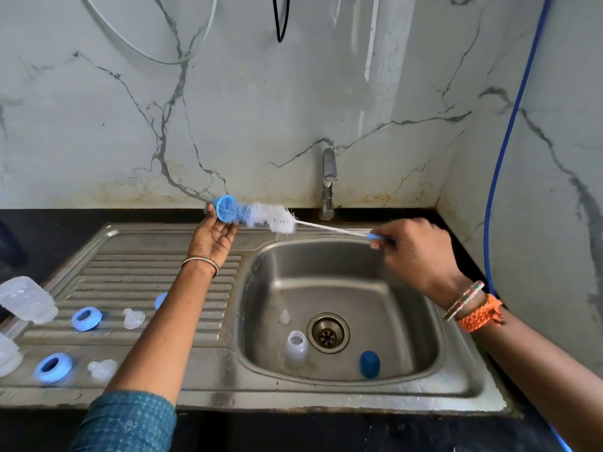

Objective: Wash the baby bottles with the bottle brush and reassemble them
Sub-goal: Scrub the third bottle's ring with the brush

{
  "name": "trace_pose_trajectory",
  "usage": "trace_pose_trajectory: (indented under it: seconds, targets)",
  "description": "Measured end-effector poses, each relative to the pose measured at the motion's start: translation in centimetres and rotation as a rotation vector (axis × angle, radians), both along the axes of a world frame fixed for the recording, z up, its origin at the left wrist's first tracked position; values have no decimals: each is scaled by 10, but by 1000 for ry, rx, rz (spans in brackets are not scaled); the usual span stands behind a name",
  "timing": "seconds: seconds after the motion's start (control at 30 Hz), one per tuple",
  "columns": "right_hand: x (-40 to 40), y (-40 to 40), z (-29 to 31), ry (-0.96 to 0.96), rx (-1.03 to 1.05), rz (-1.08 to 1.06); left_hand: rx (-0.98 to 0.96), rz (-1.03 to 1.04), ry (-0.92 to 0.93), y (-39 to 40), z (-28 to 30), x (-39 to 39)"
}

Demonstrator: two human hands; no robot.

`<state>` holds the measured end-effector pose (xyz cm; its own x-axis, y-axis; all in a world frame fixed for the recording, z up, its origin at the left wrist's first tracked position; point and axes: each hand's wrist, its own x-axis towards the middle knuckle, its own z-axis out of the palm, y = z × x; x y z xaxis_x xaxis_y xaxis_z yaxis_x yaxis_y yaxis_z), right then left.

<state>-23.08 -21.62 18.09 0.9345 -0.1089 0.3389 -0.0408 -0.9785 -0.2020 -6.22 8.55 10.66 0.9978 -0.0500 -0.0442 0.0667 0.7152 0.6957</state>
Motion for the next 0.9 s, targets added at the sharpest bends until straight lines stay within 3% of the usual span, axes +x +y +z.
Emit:
trace_pose_trajectory:
  seconds: [0.07, 0.13, 0.17, 0.2, 0.27, 0.3, 0.37, 0.43, 0.53, 0.6, 0.63, 0.67, 0.77, 0.8, 0.87, 0.9]
  targets:
    - [-2, -1, -6, -288, -102, 42, 33, 3, 22, -2, 3, -2]
    - [-2, -2, -7, -374, -137, 45, 37, -15, 23, -3, 3, -1]
    - [-1, -2, -4, -263, -74, 37, 45, -26, 23, -3, 3, 0]
    - [0, -2, -1, -31, 104, 48, 39, -30, 17, -3, 4, 0]
    - [2, -4, 3, 573, 700, 134, 8, -79, -60, 1, 0, 3]
    - [4, -7, 2, 775, 952, 147, 13, -114, -91, 3, -1, 3]
    - [8, -14, -2, 830, 1096, 171, -28, -116, -66, 4, -1, 0]
    - [10, -15, -7, 595, 827, 204, -117, -78, -5, 4, 0, -2]
    - [7, -10, -11, 196, 217, 82, -136, -39, 77, 1, 2, 2]
    - [3, -2, -18, -9, -15, 17, -134, -29, 112, -2, 4, 4]
    - [2, 1, -20, -36, -38, 22, -149, -28, 117, -2, 3, 5]
    - [2, 2, -19, 33, 44, 54, -174, -22, 117, -3, 2, 7]
    - [4, 4, -12, 760, 832, 171, -257, -21, 84, -4, 2, 7]
    - [4, 3, -9, 883, 1018, 175, -265, -20, 84, -5, 2, 7]
    - [6, -1, -9, 844, 1092, 212, -278, -21, 94, -5, 0, 9]
    - [7, -1, -11, 730, 1000, 240, -279, -18, 95, -4, -2, 11]
